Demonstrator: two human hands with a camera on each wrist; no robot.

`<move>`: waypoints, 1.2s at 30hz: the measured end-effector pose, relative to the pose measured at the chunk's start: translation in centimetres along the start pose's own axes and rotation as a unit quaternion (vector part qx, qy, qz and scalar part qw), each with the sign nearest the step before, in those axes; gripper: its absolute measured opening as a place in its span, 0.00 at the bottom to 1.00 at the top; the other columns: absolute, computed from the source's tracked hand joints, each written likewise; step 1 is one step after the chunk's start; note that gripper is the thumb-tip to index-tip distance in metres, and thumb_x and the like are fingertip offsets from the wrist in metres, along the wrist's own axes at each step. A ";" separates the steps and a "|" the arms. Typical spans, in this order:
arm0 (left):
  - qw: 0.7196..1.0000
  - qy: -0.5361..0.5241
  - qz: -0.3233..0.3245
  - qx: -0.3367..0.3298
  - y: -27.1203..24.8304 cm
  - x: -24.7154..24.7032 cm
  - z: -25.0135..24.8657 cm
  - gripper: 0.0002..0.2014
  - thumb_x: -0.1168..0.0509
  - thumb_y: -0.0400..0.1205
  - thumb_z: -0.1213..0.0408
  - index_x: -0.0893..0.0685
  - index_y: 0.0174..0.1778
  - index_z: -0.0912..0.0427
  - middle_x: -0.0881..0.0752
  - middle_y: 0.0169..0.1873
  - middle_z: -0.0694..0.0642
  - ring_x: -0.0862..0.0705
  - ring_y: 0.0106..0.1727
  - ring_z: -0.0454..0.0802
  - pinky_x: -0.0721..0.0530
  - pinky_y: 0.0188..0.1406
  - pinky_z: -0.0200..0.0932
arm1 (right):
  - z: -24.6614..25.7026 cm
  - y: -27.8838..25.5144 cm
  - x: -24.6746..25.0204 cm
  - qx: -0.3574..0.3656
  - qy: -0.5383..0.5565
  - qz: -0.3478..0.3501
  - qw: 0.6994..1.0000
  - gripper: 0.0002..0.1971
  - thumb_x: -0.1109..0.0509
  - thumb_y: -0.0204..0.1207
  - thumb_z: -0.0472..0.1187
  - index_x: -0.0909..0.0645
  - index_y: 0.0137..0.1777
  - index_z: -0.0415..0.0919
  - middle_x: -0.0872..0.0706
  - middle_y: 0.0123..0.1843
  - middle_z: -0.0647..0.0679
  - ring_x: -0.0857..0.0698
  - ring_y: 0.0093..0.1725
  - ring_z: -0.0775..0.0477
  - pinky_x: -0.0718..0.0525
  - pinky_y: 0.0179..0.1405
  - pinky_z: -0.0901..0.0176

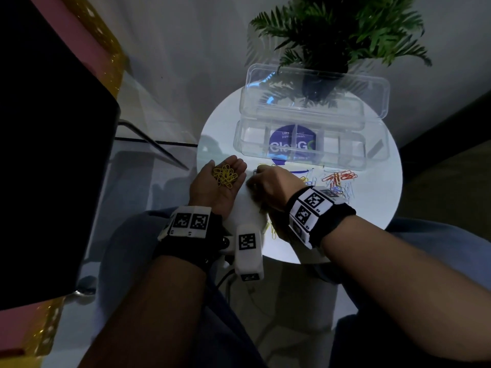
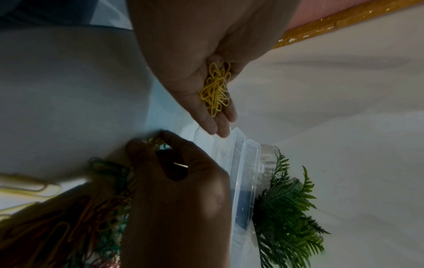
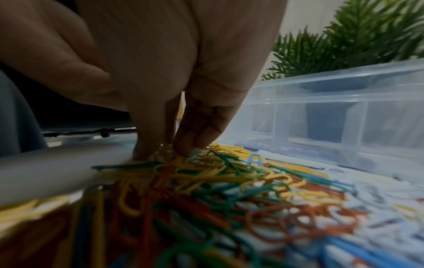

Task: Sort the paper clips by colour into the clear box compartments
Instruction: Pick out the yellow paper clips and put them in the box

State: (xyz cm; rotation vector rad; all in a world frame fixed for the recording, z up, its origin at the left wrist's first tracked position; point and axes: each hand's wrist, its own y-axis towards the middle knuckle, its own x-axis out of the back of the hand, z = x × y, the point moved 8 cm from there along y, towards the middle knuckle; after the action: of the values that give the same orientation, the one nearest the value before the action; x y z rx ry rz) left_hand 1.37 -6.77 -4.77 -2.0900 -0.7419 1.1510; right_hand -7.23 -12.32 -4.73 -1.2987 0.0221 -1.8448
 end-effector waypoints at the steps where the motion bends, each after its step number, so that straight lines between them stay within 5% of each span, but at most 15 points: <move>1: 1.000 -0.001 -0.001 0.002 0.1 0.1 0.0 0.24 0.57 0.89 0.56 0.19 0.44 0.65 0.13 0.47 0.60 0.19 0.62 0.52 0.24 0.60 0.45 | -0.3 0.2 0.0 -0.028 0.016 0.001 0.999 0.10 0.40 0.78 0.40 0.19 0.48 0.36 0.18 0.50 0.38 0.17 0.55 0.35 0.19 0.50 0.50; 4: 1.000 -0.003 -0.004 0.003 0.2 0.3 0.1 0.23 0.56 0.89 0.56 0.19 0.44 0.65 0.11 0.32 0.58 0.16 0.48 0.51 0.25 0.66 0.46 | -0.2 0.1 0.5 -0.066 0.055 -0.004 0.996 0.10 0.42 0.79 0.38 0.25 0.37 0.40 0.19 0.46 0.38 0.17 0.54 0.36 0.25 0.47 0.54; 8: 1.000 -0.016 -0.002 0.004 0.2 0.1 0.3 0.23 0.56 0.89 0.56 0.20 0.45 0.66 0.15 0.42 0.60 0.20 0.62 0.54 0.23 0.58 0.45 | 0.0 0.2 0.7 -0.045 0.020 -0.005 0.999 0.13 0.44 0.81 0.41 0.21 0.50 0.34 0.17 0.52 0.35 0.18 0.54 0.36 0.23 0.49 0.53; 13: 0.999 -0.028 0.017 0.018 0.3 -0.7 0.8 0.24 0.57 0.89 0.57 0.21 0.44 0.67 0.16 0.55 0.62 0.26 0.73 0.56 0.26 0.61 0.46 | 0.3 0.4 0.2 -0.026 -0.016 -0.011 0.999 0.14 0.45 0.81 0.42 0.20 0.54 0.34 0.17 0.54 0.36 0.18 0.56 0.35 0.21 0.52 0.49; 18: 0.999 -0.028 0.014 0.008 0.9 -0.4 0.7 0.24 0.56 0.89 0.57 0.19 0.44 0.67 0.11 0.29 0.59 0.16 0.50 0.53 0.21 0.60 0.46 | -0.4 -0.3 2.2 0.023 0.016 -0.078 0.997 0.09 0.35 0.76 0.37 0.16 0.53 0.36 0.16 0.51 0.39 0.18 0.53 0.40 0.21 0.51 0.54; 21: 1.000 -0.026 0.006 0.003 1.1 -0.1 0.7 0.24 0.57 0.89 0.57 0.19 0.43 0.66 0.11 0.27 0.58 0.16 0.43 0.51 0.18 0.48 0.42 | -2.3 -1.4 4.4 -0.026 0.182 -0.147 0.972 0.05 0.34 0.78 0.38 0.16 0.45 0.42 0.16 0.40 0.49 0.20 0.39 0.53 0.23 0.41 0.66; 24: 1.000 -0.013 0.002 0.009 1.1 -0.1 0.9 0.25 0.57 0.89 0.56 0.19 0.43 0.66 0.11 0.27 0.57 0.14 0.39 0.49 0.16 0.44 0.41 | -2.9 -2.3 5.2 -0.050 0.294 -0.145 0.943 0.05 0.31 0.77 0.37 0.16 0.41 0.47 0.14 0.39 0.51 0.19 0.35 0.60 0.22 0.34 0.79; 27: 1.000 -0.016 0.006 0.015 1.2 -0.5 1.4 0.24 0.57 0.89 0.57 0.19 0.44 0.67 0.11 0.28 0.59 0.14 0.38 0.50 0.15 0.50 0.45 | -1.8 -2.9 6.2 -0.019 0.352 -0.132 0.926 0.06 0.29 0.76 0.38 0.16 0.39 0.49 0.12 0.41 0.48 0.15 0.42 0.52 0.17 0.49 0.62; 30: 0.997 -0.043 0.052 0.026 1.0 -1.6 2.0 0.26 0.56 0.89 0.58 0.17 0.48 0.73 0.11 0.37 0.65 0.11 0.38 0.54 0.11 0.40 0.45 | 0.2 -3.0 6.7 0.022 0.319 -0.118 0.940 0.03 0.28 0.74 0.36 0.13 0.44 0.42 0.11 0.40 0.46 0.14 0.43 0.49 0.15 0.51 0.56; 36: 0.994 -0.012 0.112 0.011 -0.3 -3.7 2.4 0.28 0.52 0.87 0.67 0.11 0.28 0.66 0.11 0.28 0.58 0.11 0.30 0.49 0.12 0.32 0.36 | 3.2 -3.1 7.1 0.072 0.160 -0.126 0.976 0.11 0.29 0.73 0.33 0.14 0.55 0.42 0.13 0.44 0.47 0.17 0.42 0.53 0.22 0.45 0.64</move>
State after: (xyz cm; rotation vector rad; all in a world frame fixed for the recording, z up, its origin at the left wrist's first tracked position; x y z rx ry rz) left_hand -2.44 -8.64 -3.64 -2.1867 -0.5119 1.3008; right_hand -7.33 -13.55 3.60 -0.9271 -0.1073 -2.2145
